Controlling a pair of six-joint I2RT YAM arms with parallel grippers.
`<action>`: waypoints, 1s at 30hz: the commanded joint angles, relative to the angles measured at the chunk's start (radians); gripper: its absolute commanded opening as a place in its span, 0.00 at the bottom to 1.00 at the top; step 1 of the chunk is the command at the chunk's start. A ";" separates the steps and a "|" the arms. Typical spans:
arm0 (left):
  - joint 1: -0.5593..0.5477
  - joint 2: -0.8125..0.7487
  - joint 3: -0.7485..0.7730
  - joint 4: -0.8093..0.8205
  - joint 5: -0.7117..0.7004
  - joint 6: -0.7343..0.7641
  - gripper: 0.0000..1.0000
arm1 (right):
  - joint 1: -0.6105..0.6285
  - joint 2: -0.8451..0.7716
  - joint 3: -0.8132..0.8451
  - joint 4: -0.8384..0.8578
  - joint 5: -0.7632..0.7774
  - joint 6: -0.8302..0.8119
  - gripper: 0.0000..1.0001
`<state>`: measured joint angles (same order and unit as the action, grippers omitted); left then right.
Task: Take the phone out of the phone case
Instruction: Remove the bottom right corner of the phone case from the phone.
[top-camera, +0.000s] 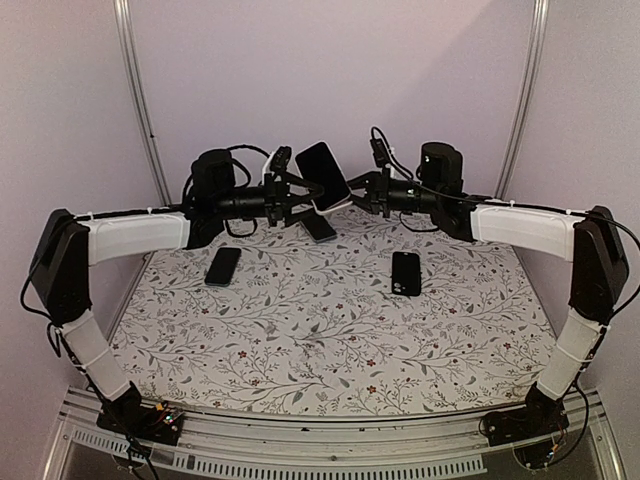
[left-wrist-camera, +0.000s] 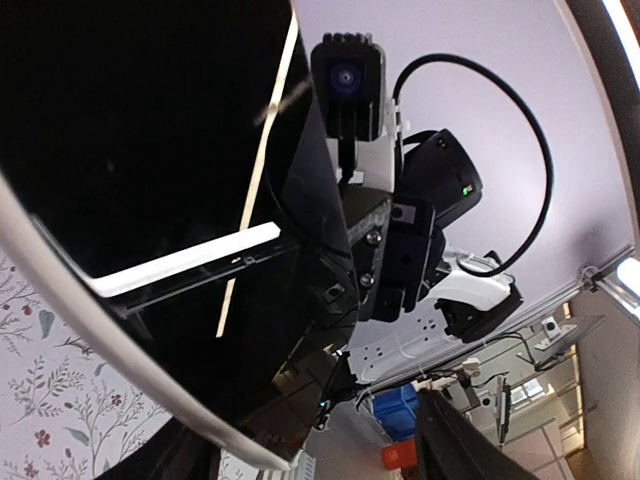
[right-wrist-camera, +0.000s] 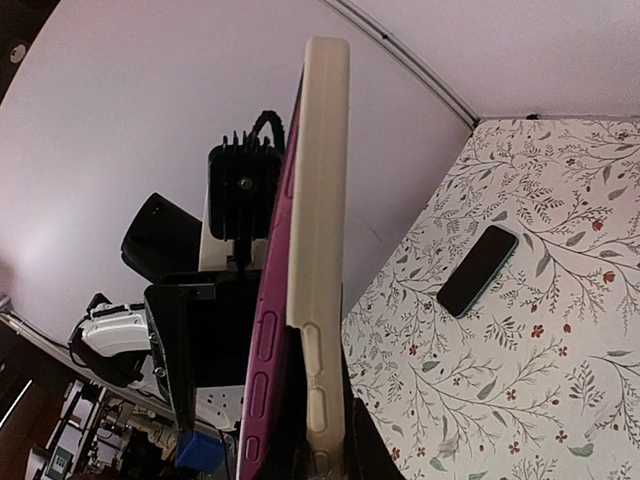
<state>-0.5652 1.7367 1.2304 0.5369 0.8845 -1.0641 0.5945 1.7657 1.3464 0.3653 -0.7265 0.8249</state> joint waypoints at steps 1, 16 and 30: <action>0.001 -0.063 0.048 -0.253 -0.028 0.228 0.69 | -0.005 -0.014 0.000 -0.020 0.134 -0.054 0.00; -0.035 -0.165 0.120 -0.649 -0.456 0.574 0.80 | -0.005 -0.018 0.027 -0.247 0.264 -0.145 0.00; -0.312 0.060 0.498 -1.051 -1.083 0.889 0.91 | 0.010 0.019 0.116 -0.351 0.261 -0.116 0.00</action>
<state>-0.8249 1.7203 1.6711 -0.3519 0.0406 -0.2775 0.5980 1.7824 1.3956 -0.0174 -0.4660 0.6956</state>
